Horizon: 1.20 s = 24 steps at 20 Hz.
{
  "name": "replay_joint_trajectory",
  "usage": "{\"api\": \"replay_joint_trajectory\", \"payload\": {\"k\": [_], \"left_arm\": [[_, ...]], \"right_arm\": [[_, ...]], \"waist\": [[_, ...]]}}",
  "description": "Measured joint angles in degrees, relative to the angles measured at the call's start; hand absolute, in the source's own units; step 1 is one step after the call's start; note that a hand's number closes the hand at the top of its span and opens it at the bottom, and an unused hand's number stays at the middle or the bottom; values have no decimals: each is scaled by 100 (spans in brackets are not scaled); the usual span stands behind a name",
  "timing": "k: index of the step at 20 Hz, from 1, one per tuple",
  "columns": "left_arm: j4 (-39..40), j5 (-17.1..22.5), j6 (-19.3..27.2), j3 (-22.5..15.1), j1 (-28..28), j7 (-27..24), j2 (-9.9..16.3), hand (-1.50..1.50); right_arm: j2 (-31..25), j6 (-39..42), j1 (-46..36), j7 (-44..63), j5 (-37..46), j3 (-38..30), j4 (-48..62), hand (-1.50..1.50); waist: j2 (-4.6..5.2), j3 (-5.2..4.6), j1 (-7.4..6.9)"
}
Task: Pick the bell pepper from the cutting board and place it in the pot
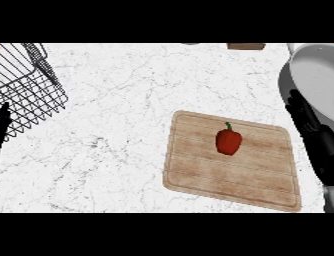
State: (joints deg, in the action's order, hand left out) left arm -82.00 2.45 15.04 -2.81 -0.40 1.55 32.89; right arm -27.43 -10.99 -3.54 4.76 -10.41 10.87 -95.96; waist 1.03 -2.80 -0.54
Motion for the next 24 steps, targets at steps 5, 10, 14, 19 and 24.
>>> {"api": "replay_joint_trajectory", "payload": {"k": [5, 10, 14, 19, 24], "left_arm": [[-310, 423, -16, 21, -420, 107, -508, 0], [-577, 910, -69, 41, -859, 311, -946, 0], [-776, 1088, -57, 88, -1024, 591, -1091, 0], [-843, 1052, -25, 138, -1165, 823, -1240, 0], [-871, 1064, -80, 221, -1133, 853, -1249, 0]], "right_arm": [[-78, 75, -692, -293, -56, -497, 626, 150], [-514, -246, -892, -988, 936, -580, 1498, -150], [-147, -417, -892, -2243, 970, -814, 2180, -150], [-216, 0, -1086, -2730, 1021, -930, 2265, -150], [-695, 705, -1224, -1539, 1214, -508, 1566, -150]], "waist": [[-48, 206, -32], [-38, 241, -76], [-64, 276, -32], [-91, 280, 21], [-117, 270, 52]]}}
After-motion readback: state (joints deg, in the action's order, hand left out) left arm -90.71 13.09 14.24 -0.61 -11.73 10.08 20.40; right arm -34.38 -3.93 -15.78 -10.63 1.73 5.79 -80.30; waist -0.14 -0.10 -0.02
